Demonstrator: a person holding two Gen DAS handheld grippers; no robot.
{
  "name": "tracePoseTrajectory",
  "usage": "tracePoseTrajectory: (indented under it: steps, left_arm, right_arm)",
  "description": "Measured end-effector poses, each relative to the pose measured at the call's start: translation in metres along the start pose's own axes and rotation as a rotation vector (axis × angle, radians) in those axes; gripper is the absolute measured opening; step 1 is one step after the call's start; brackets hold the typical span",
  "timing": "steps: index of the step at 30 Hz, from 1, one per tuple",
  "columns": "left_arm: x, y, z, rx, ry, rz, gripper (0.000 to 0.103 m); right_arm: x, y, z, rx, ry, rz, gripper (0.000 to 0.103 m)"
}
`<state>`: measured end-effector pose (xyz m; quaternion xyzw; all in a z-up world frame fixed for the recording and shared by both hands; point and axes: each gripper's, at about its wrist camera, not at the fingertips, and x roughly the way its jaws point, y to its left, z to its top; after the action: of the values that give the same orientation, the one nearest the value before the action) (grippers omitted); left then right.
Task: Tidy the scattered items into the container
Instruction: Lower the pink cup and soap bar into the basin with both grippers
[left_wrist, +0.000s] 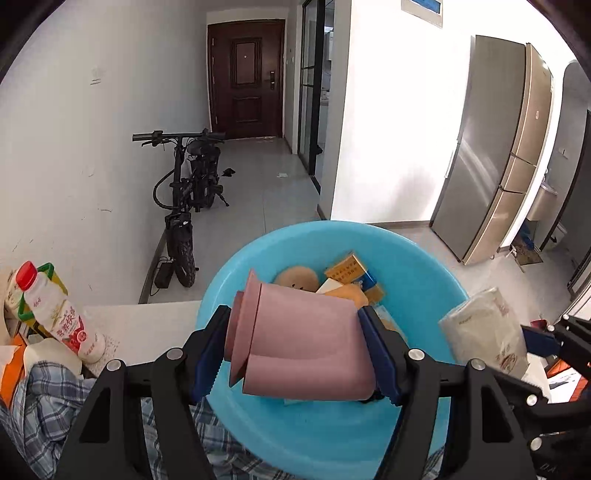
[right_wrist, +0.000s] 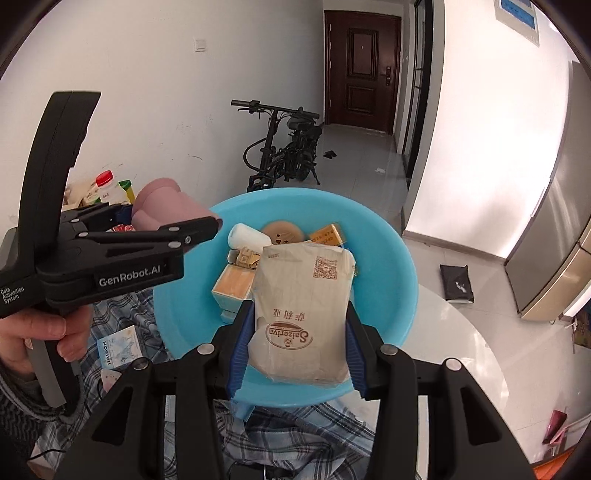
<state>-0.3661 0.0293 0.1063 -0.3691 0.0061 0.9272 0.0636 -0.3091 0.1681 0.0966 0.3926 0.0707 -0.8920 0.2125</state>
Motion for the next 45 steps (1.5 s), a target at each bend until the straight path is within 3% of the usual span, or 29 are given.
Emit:
tracePoseTrajectory:
  steps: [4, 8, 14, 19, 33, 45]
  left_arm:
    - [0.034, 0.001, 0.022, -0.021, 0.024, -0.011, 0.071]
    - [0.07, 0.001, 0.036, -0.028, 0.063, -0.013, 0.071]
    - [0.121, -0.004, 0.043, 0.001, 0.144, -0.018, 0.071]
    - [0.151, -0.004, 0.045, -0.031, 0.198, -0.056, 0.071]
    - [0.191, -0.012, 0.05, -0.026, 0.252, -0.058, 0.071]
    - [0.203, -0.009, 0.052, -0.054, 0.32, -0.073, 0.072]
  right_arm:
    - [0.027, -0.016, 0.009, 0.029, 0.028, -0.013, 0.044]
    - [0.057, -0.036, 0.016, 0.096, 0.083, 0.042, 0.044]
    - [0.096, -0.056, 0.023, 0.121, 0.145, 0.06, 0.044]
    - [0.111, -0.064, 0.021, 0.129, 0.166, 0.068, 0.044]
    - [0.117, -0.07, 0.022, 0.123, 0.184, 0.07, 0.044]
    - [0.118, -0.068, 0.023, 0.128, 0.208, 0.084, 0.044]
